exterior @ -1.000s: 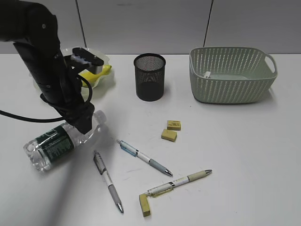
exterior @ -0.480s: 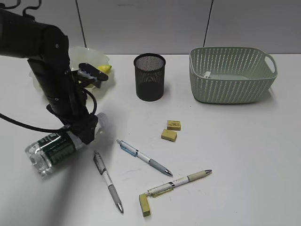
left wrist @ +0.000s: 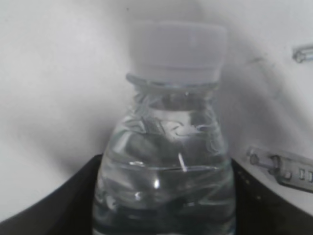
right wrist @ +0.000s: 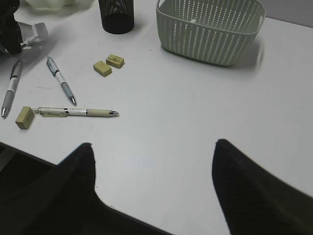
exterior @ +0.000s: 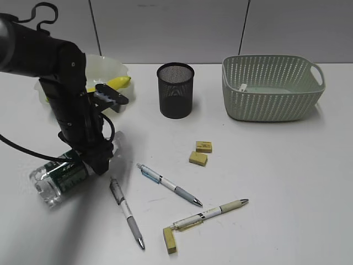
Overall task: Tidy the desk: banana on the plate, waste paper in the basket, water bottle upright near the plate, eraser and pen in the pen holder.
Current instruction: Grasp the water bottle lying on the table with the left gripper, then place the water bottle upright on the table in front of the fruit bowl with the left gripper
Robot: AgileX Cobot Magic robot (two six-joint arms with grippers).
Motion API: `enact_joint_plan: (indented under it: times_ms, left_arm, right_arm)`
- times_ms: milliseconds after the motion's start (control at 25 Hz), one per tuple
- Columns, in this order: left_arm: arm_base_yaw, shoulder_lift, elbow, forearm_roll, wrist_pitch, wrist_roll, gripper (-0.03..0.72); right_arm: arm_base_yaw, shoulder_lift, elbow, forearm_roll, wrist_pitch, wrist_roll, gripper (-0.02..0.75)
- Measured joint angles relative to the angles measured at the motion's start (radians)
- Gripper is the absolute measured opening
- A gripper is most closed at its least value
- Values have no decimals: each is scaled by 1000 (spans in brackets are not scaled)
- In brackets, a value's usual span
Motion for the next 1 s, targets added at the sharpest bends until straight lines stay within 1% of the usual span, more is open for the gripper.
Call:
enact_joint_plan:
  times_ms: [320, 520, 640, 760, 840, 920, 1000]
  left_arm:
    - [0, -64, 1, -16, 29, 0, 492]
    - [0, -163, 2, -74, 52, 0, 492]
    - [0, -232, 20, -85, 54, -2, 492]
    - [1, -318, 70, -87, 23, -4, 492]
    - [1, -384, 133, -89, -24, -5, 492]
    - [1, -464, 207, -97, -100, -8, 492]
    - [1, -544, 307, -117, -221, -8, 492]
  right_arm:
    - [0, 0, 0, 0, 0, 0, 582]
    - [0, -1, 0, 0, 0, 0, 582]
    - [0, -1, 0, 0, 0, 0, 582]
    - [0, -1, 0, 0, 0, 0, 582]
    - [0, -1, 0, -1, 0, 0, 582]
    - [0, -1, 0, -1, 0, 0, 582]
    - [0, -1, 0, -1, 0, 0, 582]
